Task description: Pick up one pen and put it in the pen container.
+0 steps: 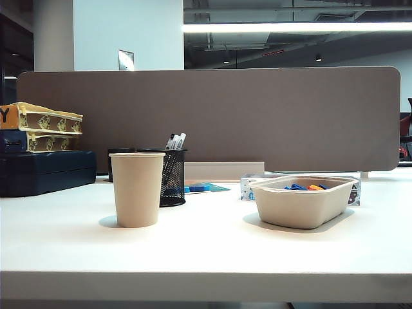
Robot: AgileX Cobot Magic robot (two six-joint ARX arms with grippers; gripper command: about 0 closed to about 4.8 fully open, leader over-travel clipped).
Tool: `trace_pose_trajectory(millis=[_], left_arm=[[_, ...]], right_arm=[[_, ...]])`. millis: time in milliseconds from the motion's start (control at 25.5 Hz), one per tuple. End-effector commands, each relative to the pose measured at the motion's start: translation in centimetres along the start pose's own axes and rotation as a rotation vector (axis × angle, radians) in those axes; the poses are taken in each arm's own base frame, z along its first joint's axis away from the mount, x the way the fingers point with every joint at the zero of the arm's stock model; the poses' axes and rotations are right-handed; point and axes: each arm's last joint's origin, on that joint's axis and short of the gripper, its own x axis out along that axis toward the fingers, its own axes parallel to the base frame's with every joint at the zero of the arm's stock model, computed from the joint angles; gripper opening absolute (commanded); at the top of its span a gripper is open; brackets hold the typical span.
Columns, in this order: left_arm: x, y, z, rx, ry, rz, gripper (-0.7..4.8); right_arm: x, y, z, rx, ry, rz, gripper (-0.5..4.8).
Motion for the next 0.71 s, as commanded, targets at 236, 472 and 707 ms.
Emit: trace_pose_trajectory(millis=[236,472,707], left_arm=[[0.0,0.0,0.2,-0.004,-0.019,0.018,-0.06],[0.0,0.0,0.2,-0.003,-0.018,0.018,-0.06],[0.0,0.1,0.1,0.0,-0.005,0.022,-0.05]], right_arm=[[0.5,0.2,-0.9,0.006,0.0,0.034,-0.01],[0.8,0.3,-1.5,0.005,0.003,0.055,-0.01],[0.8,0.3,-1.5,0.01,-0.008,0.058,-0.01]])
